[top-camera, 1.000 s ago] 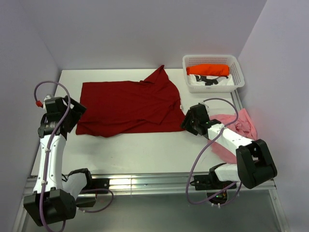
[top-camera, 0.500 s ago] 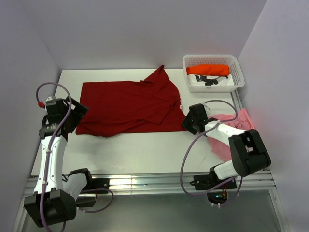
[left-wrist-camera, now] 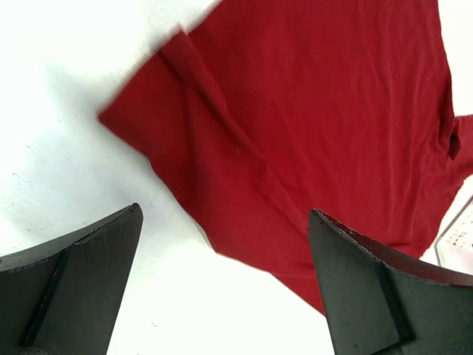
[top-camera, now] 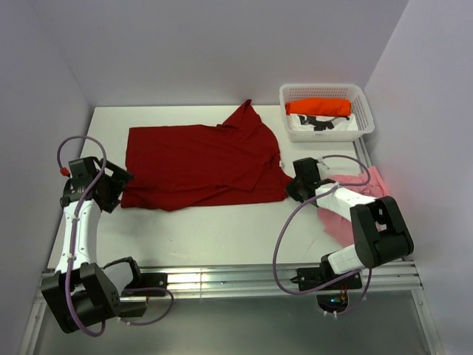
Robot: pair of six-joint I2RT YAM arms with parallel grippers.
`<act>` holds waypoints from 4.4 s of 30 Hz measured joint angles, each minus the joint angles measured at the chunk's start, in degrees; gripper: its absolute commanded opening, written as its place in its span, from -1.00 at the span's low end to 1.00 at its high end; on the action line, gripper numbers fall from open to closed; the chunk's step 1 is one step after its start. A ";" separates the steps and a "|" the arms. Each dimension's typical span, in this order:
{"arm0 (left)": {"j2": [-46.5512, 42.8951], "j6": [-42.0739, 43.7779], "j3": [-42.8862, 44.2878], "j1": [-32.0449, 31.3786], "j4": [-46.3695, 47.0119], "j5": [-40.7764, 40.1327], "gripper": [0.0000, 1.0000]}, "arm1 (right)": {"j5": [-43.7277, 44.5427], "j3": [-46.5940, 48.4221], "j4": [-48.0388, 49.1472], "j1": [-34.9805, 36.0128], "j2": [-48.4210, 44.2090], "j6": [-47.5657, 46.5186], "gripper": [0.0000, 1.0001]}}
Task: Roll the t-shirts
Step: Fold the tshirt
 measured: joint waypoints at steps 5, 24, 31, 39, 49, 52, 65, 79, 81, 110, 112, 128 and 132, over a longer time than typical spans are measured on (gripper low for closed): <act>3.30 0.24 0.02 0.00 0.85 -0.15 0.99 | 2.01 -1.75 -1.20 -3.45 -3.15 0.63 -1.00; 28.06 -0.61 10.58 0.00 12.15 -3.65 0.79 | 2.01 -4.09 0.70 -4.55 -3.91 -0.79 -1.00; 42.84 1.44 19.04 -2.51 16.44 -3.04 0.55 | 1.79 -4.09 0.87 -4.55 -3.91 -1.40 -1.00; 51.41 2.58 26.53 -6.86 17.51 -3.93 -0.99 | 1.79 -4.09 0.90 -4.55 -3.91 -1.60 -1.00; 57.92 3.04 36.68 -7.13 14.10 -9.88 -0.99 | 1.81 -4.09 0.39 -4.55 -4.59 -1.51 -1.00; 59.87 3.06 40.50 -7.21 11.15 -12.00 -0.90 | 1.77 -4.07 0.35 -4.55 -4.59 -1.40 -1.00; 49.57 2.40 33.55 -6.84 5.64 -18.82 0.64 | 1.25 -3.87 0.24 -4.55 -4.44 -2.54 -1.00; 21.24 -6.99 8.90 -6.78 5.55 -15.89 0.39 | 0.81 -3.89 0.42 -4.55 -4.44 -2.69 -1.00; 19.58 -7.98 5.07 -6.78 6.47 -14.62 0.38 | 0.72 -3.91 0.46 -4.55 -4.44 -2.69 -1.00; 22.97 -18.34 -8.46 -6.75 24.11 -11.37 -0.99 | 0.72 -3.98 0.61 -4.55 -4.46 -2.67 -1.00; 23.26 -17.99 -7.76 -6.75 23.41 -11.93 -0.99 | 0.72 -3.89 0.11 -4.55 -4.55 -2.73 -1.00; 18.40 -13.00 5.81 -4.22 -3.32 -21.35 -0.99 | 2.14 4.68 -15.17 -3.26 -9.33 -4.07 -1.00; 18.75 -11.26 2.47 -4.11 -2.75 -20.24 -0.99 | 1.25 1.66 -15.52 -3.32 -9.62 -4.28 -1.00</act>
